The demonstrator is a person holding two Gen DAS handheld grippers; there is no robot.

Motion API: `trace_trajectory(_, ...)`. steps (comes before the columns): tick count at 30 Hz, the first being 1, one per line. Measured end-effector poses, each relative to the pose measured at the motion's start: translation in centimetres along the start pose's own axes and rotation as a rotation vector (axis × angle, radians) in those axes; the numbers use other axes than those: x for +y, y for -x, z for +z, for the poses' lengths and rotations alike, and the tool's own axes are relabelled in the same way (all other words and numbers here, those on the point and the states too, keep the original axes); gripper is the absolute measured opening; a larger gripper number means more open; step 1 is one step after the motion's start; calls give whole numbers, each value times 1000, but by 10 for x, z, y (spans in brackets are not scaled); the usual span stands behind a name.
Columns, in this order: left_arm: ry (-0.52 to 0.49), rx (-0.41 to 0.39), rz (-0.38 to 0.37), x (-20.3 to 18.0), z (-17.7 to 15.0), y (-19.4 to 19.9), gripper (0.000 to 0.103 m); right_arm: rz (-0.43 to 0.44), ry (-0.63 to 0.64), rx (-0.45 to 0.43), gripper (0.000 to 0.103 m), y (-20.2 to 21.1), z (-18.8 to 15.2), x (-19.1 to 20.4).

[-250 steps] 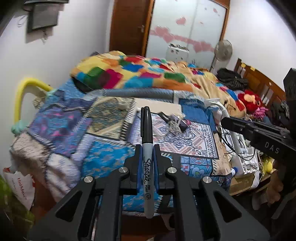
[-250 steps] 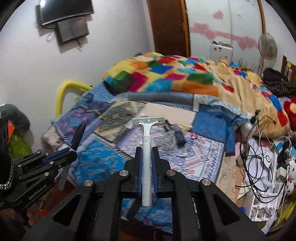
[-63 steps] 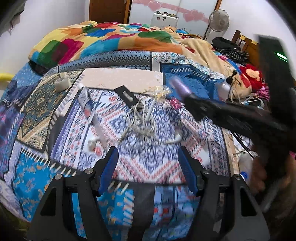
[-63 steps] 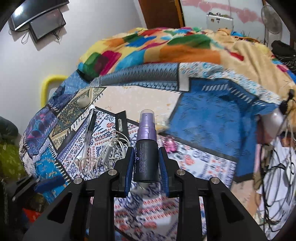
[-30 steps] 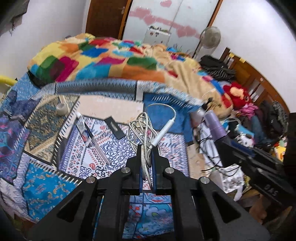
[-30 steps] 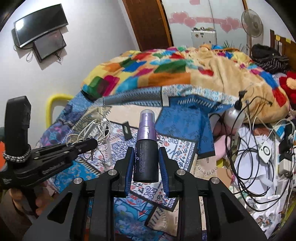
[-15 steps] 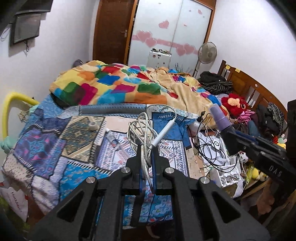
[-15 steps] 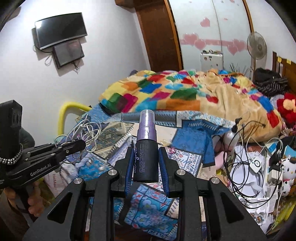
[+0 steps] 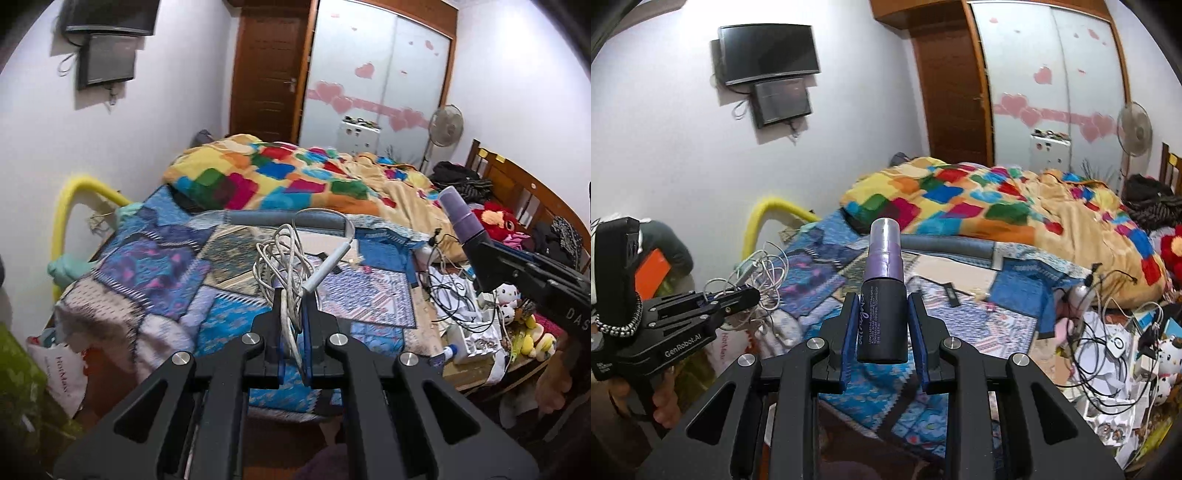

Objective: Collect trash
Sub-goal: 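Carry the spray bottle and earphone cable in both tools toward the white bin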

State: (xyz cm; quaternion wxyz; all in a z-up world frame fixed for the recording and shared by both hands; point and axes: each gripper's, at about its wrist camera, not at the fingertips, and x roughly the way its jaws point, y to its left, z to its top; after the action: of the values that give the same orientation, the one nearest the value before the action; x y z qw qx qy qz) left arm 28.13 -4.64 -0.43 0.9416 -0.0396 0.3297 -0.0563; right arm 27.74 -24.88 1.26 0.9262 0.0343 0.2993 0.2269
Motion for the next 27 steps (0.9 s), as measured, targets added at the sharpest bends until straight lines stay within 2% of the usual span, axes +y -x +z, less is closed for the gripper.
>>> trace_trajectory(7,39,-22,88,49,-33,40,6,65,60,6,24,-2,-7,49)
trace_trajectory(12,74,2,147,81,-59,50,6,120,115,41,24,-13,-20,87)
trace_trajectory(21,155,80,218,142,-115,55,6,215,195,164,24,-56,-50,149)
trace_trajectory(27,211,150,261,175,-153,45,6,256,231,287,24,-97,-80,185)
